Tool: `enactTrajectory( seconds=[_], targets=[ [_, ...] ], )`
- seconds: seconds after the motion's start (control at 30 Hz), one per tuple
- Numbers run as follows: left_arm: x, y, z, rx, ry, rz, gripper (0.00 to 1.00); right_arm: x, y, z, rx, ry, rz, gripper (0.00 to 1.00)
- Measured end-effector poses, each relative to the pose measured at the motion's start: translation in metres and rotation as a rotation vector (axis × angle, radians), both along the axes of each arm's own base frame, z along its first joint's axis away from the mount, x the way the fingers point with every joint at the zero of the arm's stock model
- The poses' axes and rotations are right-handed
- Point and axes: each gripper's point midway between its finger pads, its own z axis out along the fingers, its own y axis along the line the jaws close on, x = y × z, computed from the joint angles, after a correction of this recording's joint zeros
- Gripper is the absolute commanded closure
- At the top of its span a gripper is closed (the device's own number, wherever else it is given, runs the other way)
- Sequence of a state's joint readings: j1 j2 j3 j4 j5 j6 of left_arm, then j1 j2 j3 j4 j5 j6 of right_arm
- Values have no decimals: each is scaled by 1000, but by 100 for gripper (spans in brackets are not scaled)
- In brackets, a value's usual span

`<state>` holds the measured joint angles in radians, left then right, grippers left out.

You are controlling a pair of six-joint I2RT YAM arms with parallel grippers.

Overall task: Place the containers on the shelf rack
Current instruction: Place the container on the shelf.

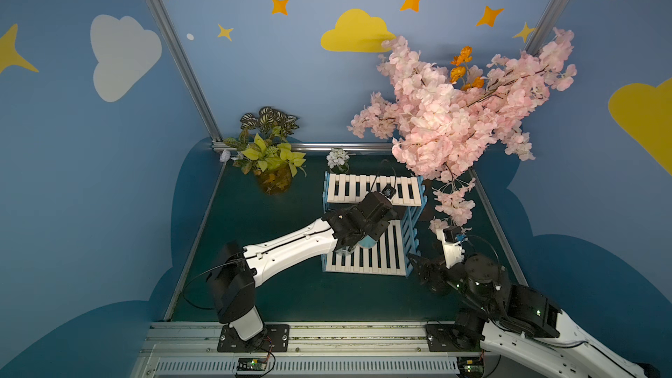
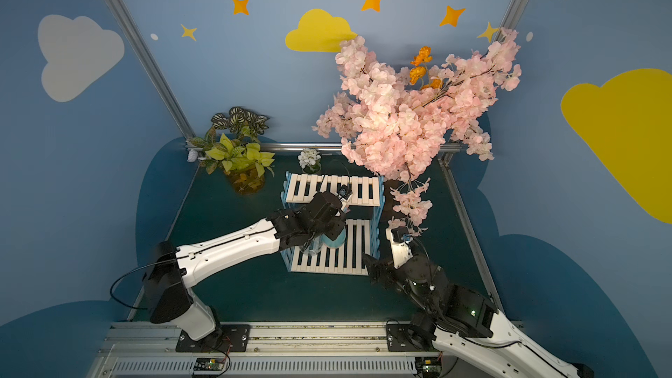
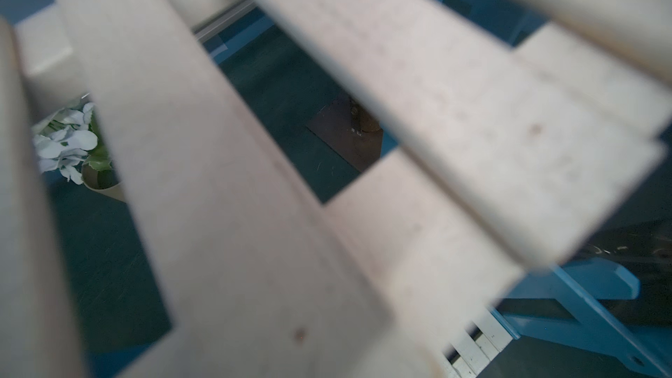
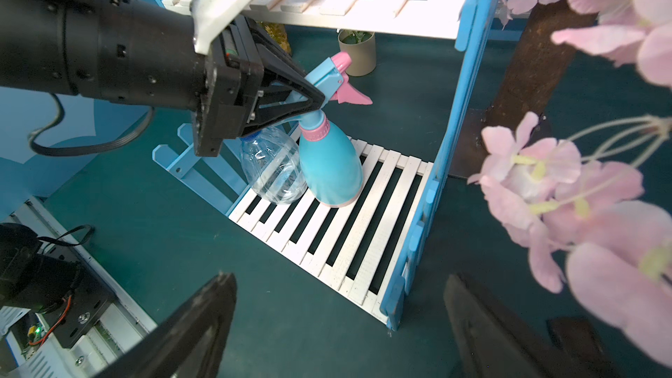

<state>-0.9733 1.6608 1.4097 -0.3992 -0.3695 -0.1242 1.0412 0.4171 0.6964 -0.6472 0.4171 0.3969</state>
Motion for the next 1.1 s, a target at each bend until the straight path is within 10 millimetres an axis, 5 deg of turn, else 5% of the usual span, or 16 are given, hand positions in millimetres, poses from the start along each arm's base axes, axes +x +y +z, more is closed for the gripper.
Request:
enactTrajectory(
  seconds=[0.57, 1.1],
  targets=[
    [-1, 0, -2, -11, 21, 0, 53, -1, -2, 3, 18, -4, -4, 4],
    [-1, 18, 5, 3, -19, 24, 42, -1, -2, 3, 18, -4, -4, 4]
  ],
)
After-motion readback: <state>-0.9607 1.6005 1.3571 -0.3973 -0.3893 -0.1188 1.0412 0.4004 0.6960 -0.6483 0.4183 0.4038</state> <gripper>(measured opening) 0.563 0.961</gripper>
